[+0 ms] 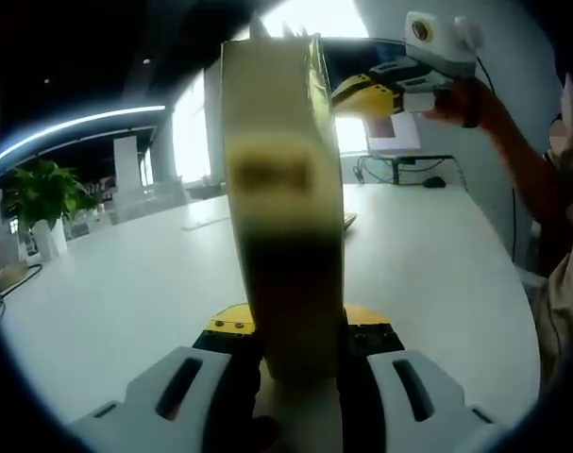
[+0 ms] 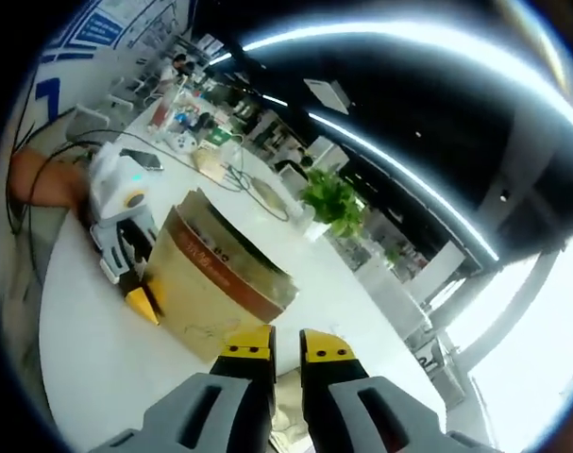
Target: Extract single mask from mask box in order stack masks on table
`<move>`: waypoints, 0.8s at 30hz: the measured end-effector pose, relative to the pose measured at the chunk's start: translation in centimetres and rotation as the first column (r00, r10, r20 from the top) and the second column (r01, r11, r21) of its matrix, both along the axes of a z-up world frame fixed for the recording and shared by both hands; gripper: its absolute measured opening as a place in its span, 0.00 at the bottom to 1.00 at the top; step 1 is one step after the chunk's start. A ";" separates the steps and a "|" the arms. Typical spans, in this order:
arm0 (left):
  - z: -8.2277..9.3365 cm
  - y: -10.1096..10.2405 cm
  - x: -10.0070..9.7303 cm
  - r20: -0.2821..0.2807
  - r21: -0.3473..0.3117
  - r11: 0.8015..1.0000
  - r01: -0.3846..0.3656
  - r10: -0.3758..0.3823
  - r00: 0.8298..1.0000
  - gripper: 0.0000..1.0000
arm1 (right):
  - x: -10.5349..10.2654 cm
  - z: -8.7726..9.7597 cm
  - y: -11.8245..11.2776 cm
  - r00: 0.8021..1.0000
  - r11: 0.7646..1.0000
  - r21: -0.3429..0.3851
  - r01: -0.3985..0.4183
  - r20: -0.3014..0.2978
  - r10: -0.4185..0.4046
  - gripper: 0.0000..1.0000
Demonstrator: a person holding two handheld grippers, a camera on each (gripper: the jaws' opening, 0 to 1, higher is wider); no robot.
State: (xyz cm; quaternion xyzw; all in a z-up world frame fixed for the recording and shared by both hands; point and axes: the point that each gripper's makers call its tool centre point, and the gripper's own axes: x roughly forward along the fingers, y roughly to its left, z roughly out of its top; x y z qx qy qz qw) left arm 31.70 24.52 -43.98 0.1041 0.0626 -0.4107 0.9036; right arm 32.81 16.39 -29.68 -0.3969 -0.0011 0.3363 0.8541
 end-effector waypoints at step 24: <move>0.1 -0.2 -0.2 0.004 0.003 1.000 0.000 0.000 1.000 0.21 | 0.7 0.3 3.0 0.986 0.969 -0.190 -0.155 -0.097 0.138 0.11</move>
